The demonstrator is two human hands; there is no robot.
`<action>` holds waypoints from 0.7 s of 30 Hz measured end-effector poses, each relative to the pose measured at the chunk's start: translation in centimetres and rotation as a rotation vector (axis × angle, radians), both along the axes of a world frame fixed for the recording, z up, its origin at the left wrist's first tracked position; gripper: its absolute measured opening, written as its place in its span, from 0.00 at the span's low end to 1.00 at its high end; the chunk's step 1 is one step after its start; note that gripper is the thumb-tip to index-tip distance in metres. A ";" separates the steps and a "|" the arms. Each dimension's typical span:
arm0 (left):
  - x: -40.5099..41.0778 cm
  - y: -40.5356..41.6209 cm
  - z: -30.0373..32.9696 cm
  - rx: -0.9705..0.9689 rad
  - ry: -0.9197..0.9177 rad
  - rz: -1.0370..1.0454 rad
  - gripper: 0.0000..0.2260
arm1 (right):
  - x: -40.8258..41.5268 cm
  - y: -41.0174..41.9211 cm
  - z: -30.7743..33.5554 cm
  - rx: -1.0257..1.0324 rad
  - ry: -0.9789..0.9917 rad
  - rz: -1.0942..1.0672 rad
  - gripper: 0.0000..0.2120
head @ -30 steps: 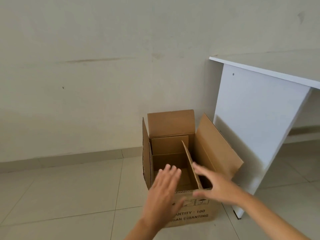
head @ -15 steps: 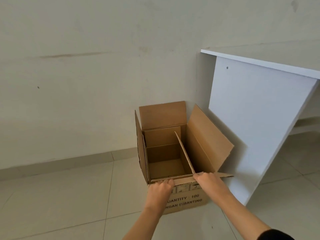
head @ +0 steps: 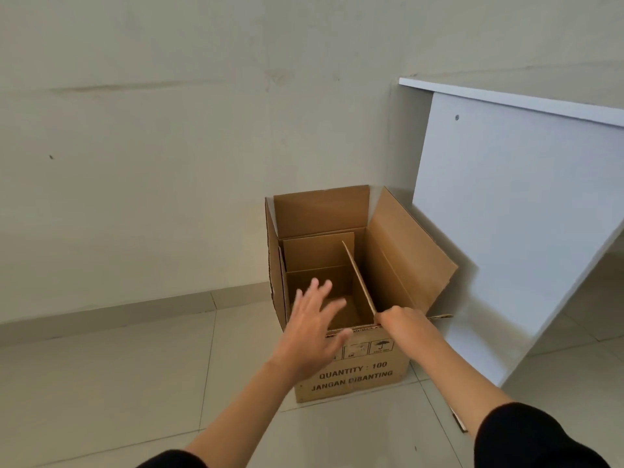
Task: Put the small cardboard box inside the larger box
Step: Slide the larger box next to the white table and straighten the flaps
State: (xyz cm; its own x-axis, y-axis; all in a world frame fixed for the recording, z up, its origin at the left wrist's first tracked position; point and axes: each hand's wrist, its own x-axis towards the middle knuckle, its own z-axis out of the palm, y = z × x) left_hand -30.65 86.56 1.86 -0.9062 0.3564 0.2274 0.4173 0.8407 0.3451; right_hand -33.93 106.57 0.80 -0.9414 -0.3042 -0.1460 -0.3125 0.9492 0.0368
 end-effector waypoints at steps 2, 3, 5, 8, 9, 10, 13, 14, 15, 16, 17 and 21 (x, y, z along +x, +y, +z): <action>-0.4 -1.2 1.3 0.132 0.215 0.142 0.28 | -0.1 -0.2 0.1 -0.008 -0.021 0.020 0.18; -0.7 -2.0 1.8 0.221 0.228 0.285 0.31 | 0.0 -0.2 0.0 -0.019 -0.025 0.046 0.22; -1.5 -3.8 2.5 0.475 -0.025 0.568 0.38 | 0.3 -0.3 0.0 -0.022 -0.020 0.095 0.21; -2.3 -4.9 2.0 0.551 -0.397 0.659 0.34 | 1.1 -0.2 -0.2 -0.011 -0.029 0.112 0.15; -2.4 -4.7 1.6 0.530 -0.428 0.634 0.29 | 1.3 -0.2 -0.4 -0.004 -0.035 0.108 0.15; -2.5 -4.2 1.2 0.545 -0.423 0.622 0.24 | 1.3 -0.2 -0.4 -0.002 -0.032 0.108 0.14; -3.0 -2.2 0.6 0.619 -0.378 0.631 0.20 | 1.1 0.2 -0.4 0.006 -0.022 0.110 0.14; -3.4 -1.8 0.3 0.619 -0.355 0.645 0.20 | 1.1 0.4 -0.4 0.007 -0.024 0.108 0.14; -3.7 -1.7 -0.1 0.640 -0.347 0.654 0.20 | 1.1 0.8 -0.4 0.004 -0.029 0.101 0.13; -4.0 -1.8 -0.5 0.688 -0.358 0.658 0.19 | 1.0 1.4 -0.4 0.000 -0.034 0.087 0.13; -4.2 -1.8 -0.9 0.765 -0.391 0.654 0.19 | 1.0 2.1 -0.2 -0.006 -0.036 0.067 0.12; -4.2 -1.2 -2.4 1.096 -0.570 0.629 0.17 | 0.8 5.4 0.4 0.033 -0.013 0.013 0.10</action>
State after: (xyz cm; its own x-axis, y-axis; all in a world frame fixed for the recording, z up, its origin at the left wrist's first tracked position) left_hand -34.83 85.35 -0.52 -0.9077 -0.2603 -0.3292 -0.3472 0.0249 0.9375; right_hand -33.17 112.02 1.23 -0.9351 -0.3116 -0.1687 -0.3258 0.9433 0.0640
